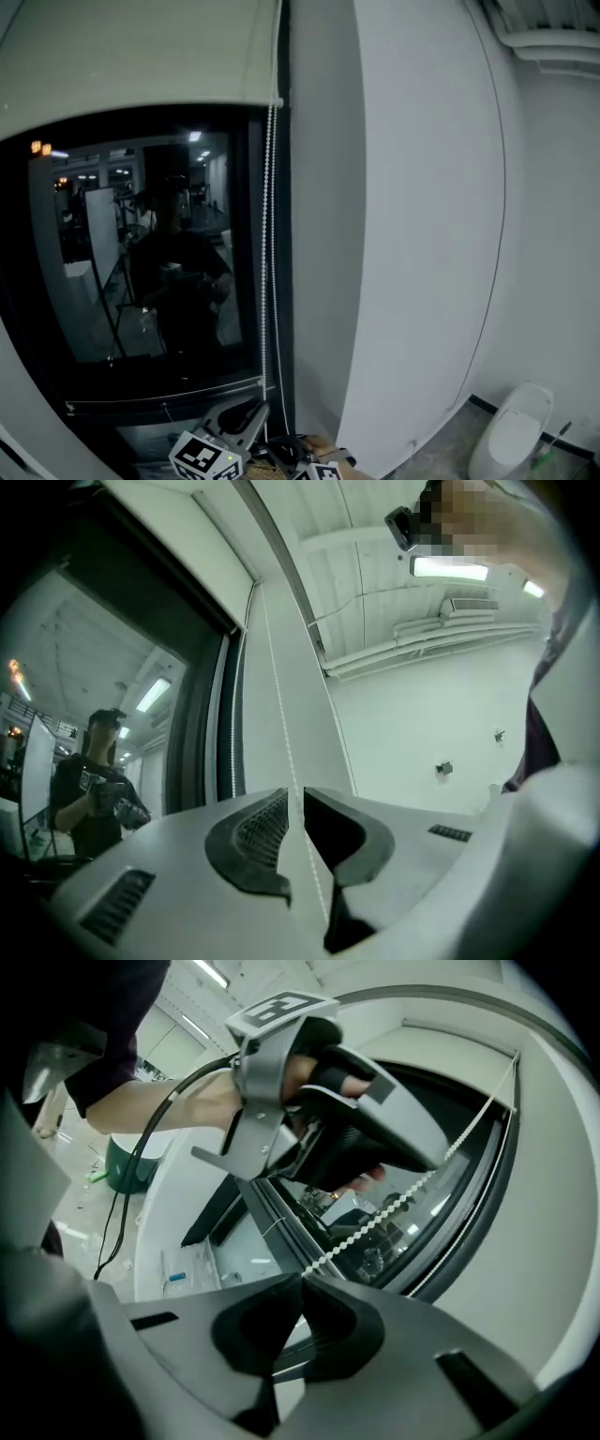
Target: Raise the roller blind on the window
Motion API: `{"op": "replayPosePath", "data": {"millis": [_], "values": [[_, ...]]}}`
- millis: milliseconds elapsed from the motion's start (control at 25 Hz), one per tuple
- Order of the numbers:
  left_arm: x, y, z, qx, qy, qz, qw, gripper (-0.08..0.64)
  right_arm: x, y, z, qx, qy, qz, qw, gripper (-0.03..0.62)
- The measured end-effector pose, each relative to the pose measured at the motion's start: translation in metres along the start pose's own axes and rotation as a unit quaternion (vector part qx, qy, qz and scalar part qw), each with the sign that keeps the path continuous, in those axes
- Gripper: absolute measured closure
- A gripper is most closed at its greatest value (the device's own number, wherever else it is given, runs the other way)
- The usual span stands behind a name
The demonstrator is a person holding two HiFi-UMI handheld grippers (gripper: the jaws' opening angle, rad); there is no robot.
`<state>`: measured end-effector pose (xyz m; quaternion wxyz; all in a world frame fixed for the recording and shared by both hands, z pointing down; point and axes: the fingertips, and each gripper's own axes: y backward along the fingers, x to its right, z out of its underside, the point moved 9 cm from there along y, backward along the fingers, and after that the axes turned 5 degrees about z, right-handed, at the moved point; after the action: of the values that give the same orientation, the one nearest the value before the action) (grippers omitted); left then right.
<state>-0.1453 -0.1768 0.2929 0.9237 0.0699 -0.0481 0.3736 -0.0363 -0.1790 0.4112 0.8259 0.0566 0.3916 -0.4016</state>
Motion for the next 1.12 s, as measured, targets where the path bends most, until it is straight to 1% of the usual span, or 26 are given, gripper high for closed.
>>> {"op": "replayPosePath", "data": {"millis": [200,240,280,360,440,560,640,760,840,960,1040,1120], "values": [[0.004,-0.003,0.006,-0.019,-0.013,-0.008,0.9997,0.548,-0.021,-0.004,0.01,-0.013,0.007,-0.025,1.0,0.581],[0.003,-0.003,0.01,-0.018,-0.022,-0.006,0.9996,0.549,-0.025,-0.004,0.012,-0.016,0.007,-0.029,0.999,0.581],[0.002,-0.004,0.016,-0.019,-0.04,-0.004,0.999,0.549,-0.028,-0.005,0.014,-0.018,0.005,-0.03,0.999,0.581],[0.002,-0.008,0.024,-0.03,-0.085,-0.011,0.9959,0.549,-0.032,-0.005,0.019,-0.02,-0.006,-0.026,0.999,0.581],[0.004,-0.01,0.027,-0.04,-0.116,-0.023,0.9922,0.551,-0.031,-0.004,0.024,-0.02,-0.033,-0.01,0.999,0.58],[0.003,-0.01,0.025,-0.044,-0.134,-0.037,0.9893,0.551,-0.023,0.002,0.033,-0.013,-0.083,0.004,0.996,0.578],[0.0,-0.012,0.024,-0.049,-0.144,-0.045,0.9873,0.551,-0.012,0.008,0.033,-0.004,-0.098,0.016,0.995,0.578],[-0.003,-0.015,0.022,-0.061,-0.158,-0.056,0.9839,0.551,0.01,0.022,0.027,0.024,-0.136,0.045,0.989,0.578],[-0.003,-0.015,0.021,-0.056,-0.154,-0.056,0.9849,0.551,0.026,0.032,0.019,0.052,-0.165,0.061,0.983,0.578],[-0.007,-0.01,0.022,-0.03,-0.116,-0.049,0.9916,0.549,0.04,0.041,0.006,0.082,-0.188,0.068,0.976,0.578],[-0.009,-0.004,0.026,-0.024,-0.093,-0.05,0.9941,0.548,0.044,0.044,0.002,0.087,-0.203,0.069,0.973,0.578],[-0.008,0.0,0.028,-0.025,-0.088,-0.051,0.9945,0.548,0.048,0.048,0.0,0.085,-0.216,0.07,0.97,0.578]]}}
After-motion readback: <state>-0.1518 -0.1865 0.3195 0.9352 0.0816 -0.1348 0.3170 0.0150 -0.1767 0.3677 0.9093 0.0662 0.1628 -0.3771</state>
